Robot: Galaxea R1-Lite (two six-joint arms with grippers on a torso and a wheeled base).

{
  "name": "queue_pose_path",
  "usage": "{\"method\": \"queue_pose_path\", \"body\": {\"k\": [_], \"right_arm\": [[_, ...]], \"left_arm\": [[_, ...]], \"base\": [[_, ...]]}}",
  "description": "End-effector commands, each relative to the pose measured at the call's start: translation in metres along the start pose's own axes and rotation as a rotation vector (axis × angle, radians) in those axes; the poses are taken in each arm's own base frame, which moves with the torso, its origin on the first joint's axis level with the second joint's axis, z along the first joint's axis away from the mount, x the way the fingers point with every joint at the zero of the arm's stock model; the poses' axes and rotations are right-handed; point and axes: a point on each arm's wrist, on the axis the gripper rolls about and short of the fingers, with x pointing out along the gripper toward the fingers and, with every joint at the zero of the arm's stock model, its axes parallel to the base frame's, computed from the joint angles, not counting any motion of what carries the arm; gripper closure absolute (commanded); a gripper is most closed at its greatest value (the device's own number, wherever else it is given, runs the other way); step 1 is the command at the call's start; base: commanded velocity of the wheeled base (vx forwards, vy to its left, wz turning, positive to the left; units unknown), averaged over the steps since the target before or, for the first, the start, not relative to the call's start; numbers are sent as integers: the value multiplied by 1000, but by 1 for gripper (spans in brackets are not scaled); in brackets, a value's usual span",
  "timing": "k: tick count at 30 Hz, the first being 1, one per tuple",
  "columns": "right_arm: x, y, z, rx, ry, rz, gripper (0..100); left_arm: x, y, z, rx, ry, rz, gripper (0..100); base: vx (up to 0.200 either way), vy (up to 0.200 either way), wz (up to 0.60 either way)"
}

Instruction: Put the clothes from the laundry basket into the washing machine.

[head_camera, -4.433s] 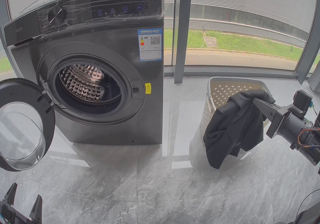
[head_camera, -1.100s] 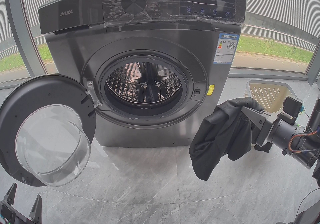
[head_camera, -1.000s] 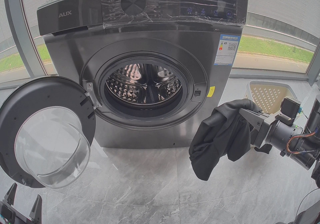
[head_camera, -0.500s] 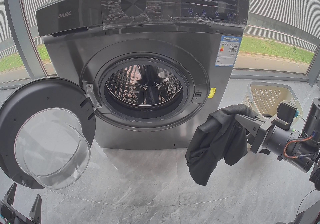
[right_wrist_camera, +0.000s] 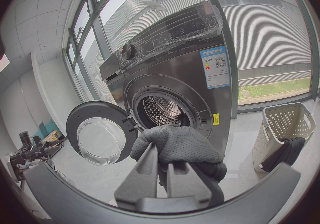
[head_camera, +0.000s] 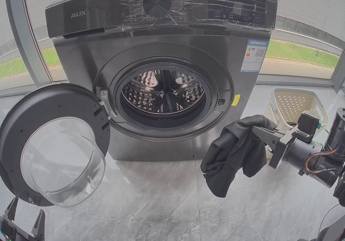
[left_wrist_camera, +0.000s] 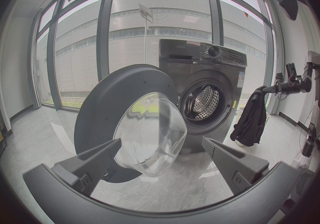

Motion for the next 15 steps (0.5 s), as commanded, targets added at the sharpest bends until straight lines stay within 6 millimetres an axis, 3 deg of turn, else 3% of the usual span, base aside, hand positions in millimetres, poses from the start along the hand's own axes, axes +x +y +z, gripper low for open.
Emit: {"method": "queue_pose_path", "body": {"k": [1, 8, 15], "right_arm": [[0, 1, -1, -3, 2, 7, 100], [0, 8, -4, -11, 19, 38, 100], [22, 24, -14, -17, 34, 93, 100]], "left_arm": [[0, 0, -5, 0, 0, -1, 0], [0, 0, -5, 23, 0, -2, 0], [0, 0, -5, 20, 0, -7, 0]], "base": [[0, 0, 0], [0, 0, 0], [0, 0, 0]]}}
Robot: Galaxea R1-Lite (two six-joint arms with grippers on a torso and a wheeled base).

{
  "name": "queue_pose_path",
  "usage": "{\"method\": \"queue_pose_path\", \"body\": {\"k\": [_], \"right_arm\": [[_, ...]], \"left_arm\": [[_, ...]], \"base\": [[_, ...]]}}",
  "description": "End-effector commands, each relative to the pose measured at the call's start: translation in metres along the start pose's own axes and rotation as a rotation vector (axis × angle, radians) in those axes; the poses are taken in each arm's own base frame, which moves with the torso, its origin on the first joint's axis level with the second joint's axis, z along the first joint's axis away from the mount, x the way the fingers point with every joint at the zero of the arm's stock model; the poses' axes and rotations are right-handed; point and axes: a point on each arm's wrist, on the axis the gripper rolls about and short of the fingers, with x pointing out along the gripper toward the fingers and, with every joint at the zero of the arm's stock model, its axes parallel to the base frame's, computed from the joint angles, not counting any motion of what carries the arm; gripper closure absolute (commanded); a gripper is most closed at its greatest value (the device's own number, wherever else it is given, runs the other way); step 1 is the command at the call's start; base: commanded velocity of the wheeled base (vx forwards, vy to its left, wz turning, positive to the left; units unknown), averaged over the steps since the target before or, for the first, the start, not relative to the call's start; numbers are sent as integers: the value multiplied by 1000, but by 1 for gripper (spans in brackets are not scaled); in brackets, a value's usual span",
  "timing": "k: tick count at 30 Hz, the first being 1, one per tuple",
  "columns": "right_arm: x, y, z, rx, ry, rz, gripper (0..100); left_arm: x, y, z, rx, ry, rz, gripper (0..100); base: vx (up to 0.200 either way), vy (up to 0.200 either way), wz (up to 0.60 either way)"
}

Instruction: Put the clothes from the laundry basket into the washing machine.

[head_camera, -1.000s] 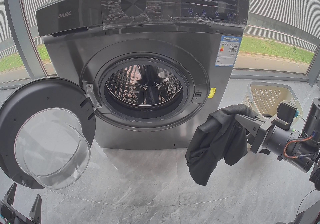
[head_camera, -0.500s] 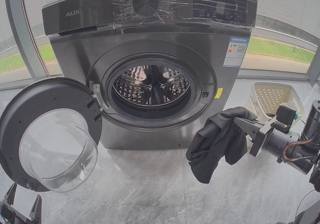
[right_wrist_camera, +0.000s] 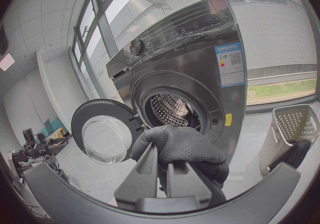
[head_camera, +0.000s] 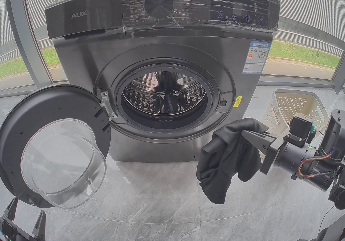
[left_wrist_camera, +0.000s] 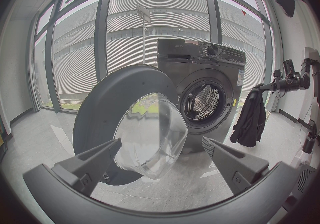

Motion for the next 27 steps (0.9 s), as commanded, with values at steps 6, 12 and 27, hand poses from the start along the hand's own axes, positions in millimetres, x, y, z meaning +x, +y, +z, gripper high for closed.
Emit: {"method": "queue_pose_path", "body": {"k": [6, 12, 27], "right_arm": [[39, 27, -8, -4, -49, 99, 100], [56, 36, -3, 5, -121, 104, 100], [90, 43, 4, 123, -114, 11, 100]], "left_arm": [[0, -1, -4, 19, -11, -24, 0], [-13, -2, 39, -1, -158, -73, 0], [63, -10, 77, -26, 245, -435, 0]], "base": [[0, 0, 0], [0, 0, 0], [0, 0, 0]]}}
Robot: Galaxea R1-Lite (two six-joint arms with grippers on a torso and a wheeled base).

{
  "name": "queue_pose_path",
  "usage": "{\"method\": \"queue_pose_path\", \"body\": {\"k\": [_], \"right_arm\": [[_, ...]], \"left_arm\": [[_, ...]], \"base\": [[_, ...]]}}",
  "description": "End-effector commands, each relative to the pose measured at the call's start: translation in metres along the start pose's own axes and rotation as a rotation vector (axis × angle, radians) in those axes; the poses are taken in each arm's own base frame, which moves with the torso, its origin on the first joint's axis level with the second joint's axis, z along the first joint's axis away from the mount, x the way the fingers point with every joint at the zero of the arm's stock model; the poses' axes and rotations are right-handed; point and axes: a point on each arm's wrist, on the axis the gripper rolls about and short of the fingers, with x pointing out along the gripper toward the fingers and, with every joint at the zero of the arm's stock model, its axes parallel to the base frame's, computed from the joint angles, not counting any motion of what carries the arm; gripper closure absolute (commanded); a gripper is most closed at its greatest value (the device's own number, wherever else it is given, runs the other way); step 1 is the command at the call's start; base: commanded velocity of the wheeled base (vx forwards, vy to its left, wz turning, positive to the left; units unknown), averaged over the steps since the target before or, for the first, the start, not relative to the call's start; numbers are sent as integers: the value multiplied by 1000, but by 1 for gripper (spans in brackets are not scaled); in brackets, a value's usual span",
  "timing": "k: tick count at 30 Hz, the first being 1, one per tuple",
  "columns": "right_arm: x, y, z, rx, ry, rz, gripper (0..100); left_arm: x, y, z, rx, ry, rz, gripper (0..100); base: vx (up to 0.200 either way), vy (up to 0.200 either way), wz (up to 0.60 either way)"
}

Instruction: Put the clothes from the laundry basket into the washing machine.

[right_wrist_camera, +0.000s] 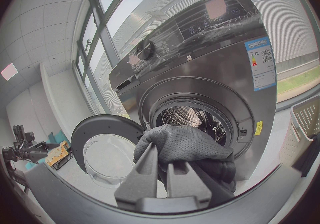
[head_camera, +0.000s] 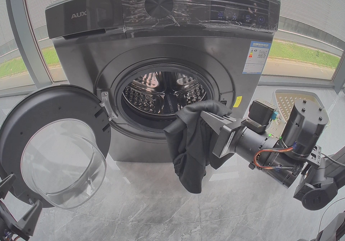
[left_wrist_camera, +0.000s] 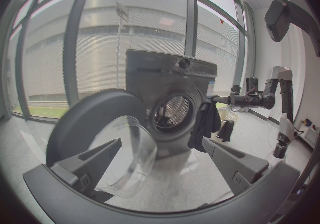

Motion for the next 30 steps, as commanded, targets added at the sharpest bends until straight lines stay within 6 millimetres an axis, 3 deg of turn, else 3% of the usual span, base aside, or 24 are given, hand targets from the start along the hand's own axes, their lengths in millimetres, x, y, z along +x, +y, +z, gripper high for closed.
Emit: {"method": "queue_pose_path", "body": {"k": [1, 5, 6, 8, 11, 19, 20, 23, 30], "right_arm": [[23, 7, -2, 50, 1, -16, 100], [34, 11, -2, 40, -6, -10, 100], [34, 11, -2, 40, -6, -10, 100], [40, 12, -2, 29, -15, -9, 100], [41, 15, -3, 25, -13, -2, 100], [41, 16, -2, 27, -22, -3, 100], [41, 16, -3, 26, -18, -2, 100], [41, 17, -4, 23, -16, -1, 100], [42, 15, -3, 22, -20, -5, 100]], "left_arm": [[65, 13, 4, -45, 236, -211, 0], [96, 5, 6, -44, 296, -381, 0], [96, 5, 6, -44, 296, -381, 0], [121, -2, 8, -38, 307, -411, 0], [143, -11, 1, -8, 326, -412, 0], [179, -29, -8, -14, 358, -484, 0], [192, -32, -10, -34, 366, -487, 0], [205, -37, -11, -52, 356, -497, 0], [216, -57, -12, -127, 369, -564, 0]], "base": [[0, 0, 0], [0, 0, 0], [0, 0, 0], [0, 0, 0], [0, 0, 0], [0, 0, 0], [0, 0, 0], [0, 0, 0], [0, 0, 0]]}}
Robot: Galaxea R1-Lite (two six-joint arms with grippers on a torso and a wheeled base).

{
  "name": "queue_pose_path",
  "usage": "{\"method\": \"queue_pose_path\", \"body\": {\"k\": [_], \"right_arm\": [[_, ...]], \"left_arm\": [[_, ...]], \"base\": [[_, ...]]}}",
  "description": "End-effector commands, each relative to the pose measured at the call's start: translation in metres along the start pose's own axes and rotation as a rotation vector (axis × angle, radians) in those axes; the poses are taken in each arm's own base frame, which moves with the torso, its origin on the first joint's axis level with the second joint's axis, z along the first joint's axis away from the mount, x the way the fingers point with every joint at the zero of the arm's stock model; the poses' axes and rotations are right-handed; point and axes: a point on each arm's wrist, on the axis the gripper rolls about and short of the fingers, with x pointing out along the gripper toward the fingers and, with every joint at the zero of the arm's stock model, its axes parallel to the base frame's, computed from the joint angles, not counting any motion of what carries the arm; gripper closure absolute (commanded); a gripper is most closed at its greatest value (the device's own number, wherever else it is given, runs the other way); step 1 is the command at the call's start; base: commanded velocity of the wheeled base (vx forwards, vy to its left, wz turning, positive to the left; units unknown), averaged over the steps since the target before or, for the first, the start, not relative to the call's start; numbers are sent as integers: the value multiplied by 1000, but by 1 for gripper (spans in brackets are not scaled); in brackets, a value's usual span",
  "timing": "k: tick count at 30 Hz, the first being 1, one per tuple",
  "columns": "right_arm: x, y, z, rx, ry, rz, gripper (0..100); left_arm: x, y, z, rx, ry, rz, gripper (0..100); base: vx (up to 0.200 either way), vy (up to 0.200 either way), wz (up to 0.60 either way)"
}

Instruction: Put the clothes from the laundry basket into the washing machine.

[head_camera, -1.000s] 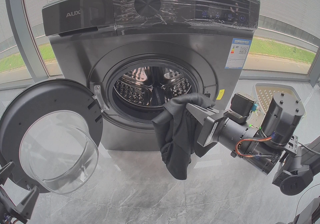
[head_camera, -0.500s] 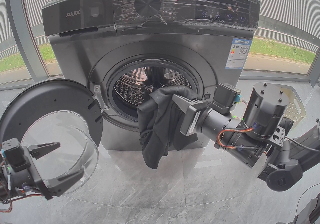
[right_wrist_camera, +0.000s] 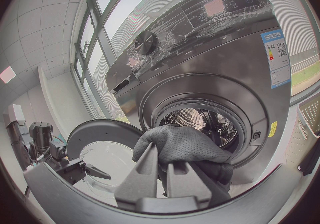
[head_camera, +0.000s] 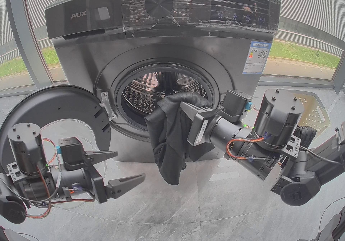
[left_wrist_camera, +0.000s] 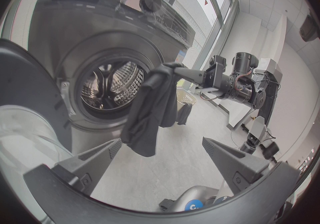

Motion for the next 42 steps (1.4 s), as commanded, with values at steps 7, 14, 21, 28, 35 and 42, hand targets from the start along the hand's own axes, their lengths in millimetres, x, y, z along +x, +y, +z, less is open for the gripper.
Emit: {"method": "queue_pose_path", "body": {"k": [7, 14, 21, 28, 35, 42], "right_arm": [[2, 0, -3, -1, 4, -1, 100], [3, 0, -4, -3, 6, -2, 100], [3, 1, -4, -7, 5, 0, 100], [3, 1, -5, -29, 5, 2, 100], [3, 2, -6, -29, 8, 7, 100], [2, 6, -8, -28, 13, 15, 100]], "left_arm": [[27, -4, -6, -28, 70, -59, 0], [43, 1, -10, -71, 112, -113, 0], [66, 8, -13, -66, 64, -115, 0], [91, 17, -21, -68, 40, -101, 0], [114, 26, -26, -64, 11, -74, 0], [133, 32, -28, -48, -41, -46, 0]], "base": [[0, 0, 0], [0, 0, 0], [0, 0, 0], [0, 0, 0], [0, 0, 0], [0, 0, 0]]}}
